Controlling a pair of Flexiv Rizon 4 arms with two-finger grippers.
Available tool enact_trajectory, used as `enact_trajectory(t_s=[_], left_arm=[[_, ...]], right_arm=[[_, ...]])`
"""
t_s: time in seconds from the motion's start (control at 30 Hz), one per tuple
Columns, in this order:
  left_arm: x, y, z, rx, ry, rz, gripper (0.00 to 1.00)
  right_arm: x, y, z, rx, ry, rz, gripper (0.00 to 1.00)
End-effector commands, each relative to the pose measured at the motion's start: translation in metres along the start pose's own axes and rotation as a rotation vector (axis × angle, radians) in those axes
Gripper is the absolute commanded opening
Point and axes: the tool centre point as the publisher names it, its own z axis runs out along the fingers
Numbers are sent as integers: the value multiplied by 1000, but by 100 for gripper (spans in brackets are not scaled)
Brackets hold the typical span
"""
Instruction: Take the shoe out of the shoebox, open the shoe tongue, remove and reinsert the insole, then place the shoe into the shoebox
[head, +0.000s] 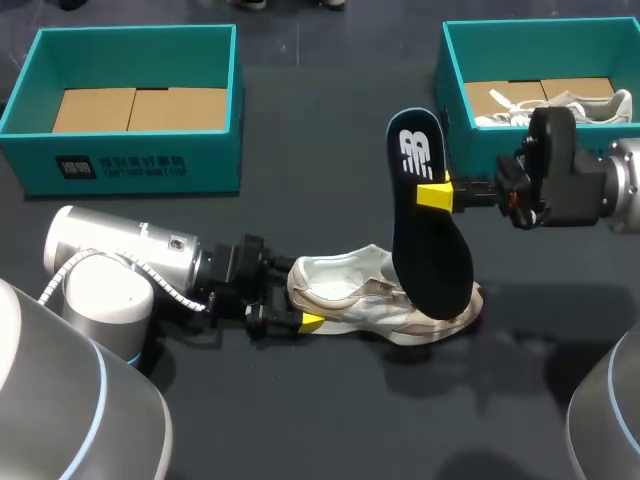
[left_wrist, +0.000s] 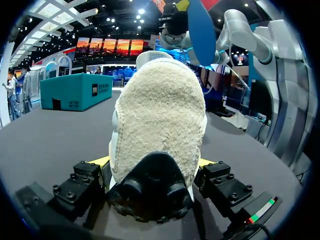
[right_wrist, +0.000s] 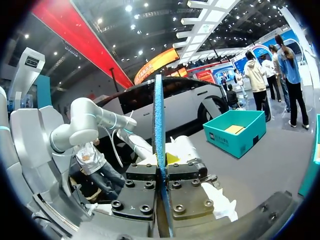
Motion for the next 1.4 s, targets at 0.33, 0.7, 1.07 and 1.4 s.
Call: enact_trajectory(t_s=[0.33,0.7,1.07,1.4], left_arm=[[3,3,0,0,-2,0,0],[5,3,-1,-6,-3,10,0],[8,2,-10,-22,2,5,100],[7,2,-27,-76,-41,7,100]], right_arm=[[27,-18,-11,-51,-78,73,0],[27,-18,-11,-51,-78,73,0],[27,-18,-11,-51,-78,73,0],[27,-18,-11,-51,-78,73,0]])
